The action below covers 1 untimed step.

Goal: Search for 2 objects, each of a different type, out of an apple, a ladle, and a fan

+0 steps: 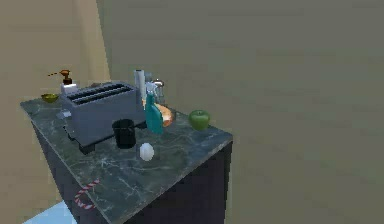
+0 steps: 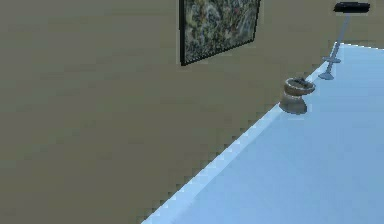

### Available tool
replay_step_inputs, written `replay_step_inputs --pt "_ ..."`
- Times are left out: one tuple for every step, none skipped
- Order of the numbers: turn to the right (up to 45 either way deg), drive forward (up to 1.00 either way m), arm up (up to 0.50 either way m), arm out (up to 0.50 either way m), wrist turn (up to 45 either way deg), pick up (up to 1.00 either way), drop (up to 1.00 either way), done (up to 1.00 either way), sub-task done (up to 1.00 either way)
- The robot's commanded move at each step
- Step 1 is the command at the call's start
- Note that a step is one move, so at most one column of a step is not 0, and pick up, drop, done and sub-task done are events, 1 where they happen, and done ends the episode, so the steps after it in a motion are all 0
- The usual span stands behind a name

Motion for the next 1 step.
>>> replay_step_inputs --pt "0.0 0.00 0.00 0.00 0.0 0.00 0.00 1.00 0.00"
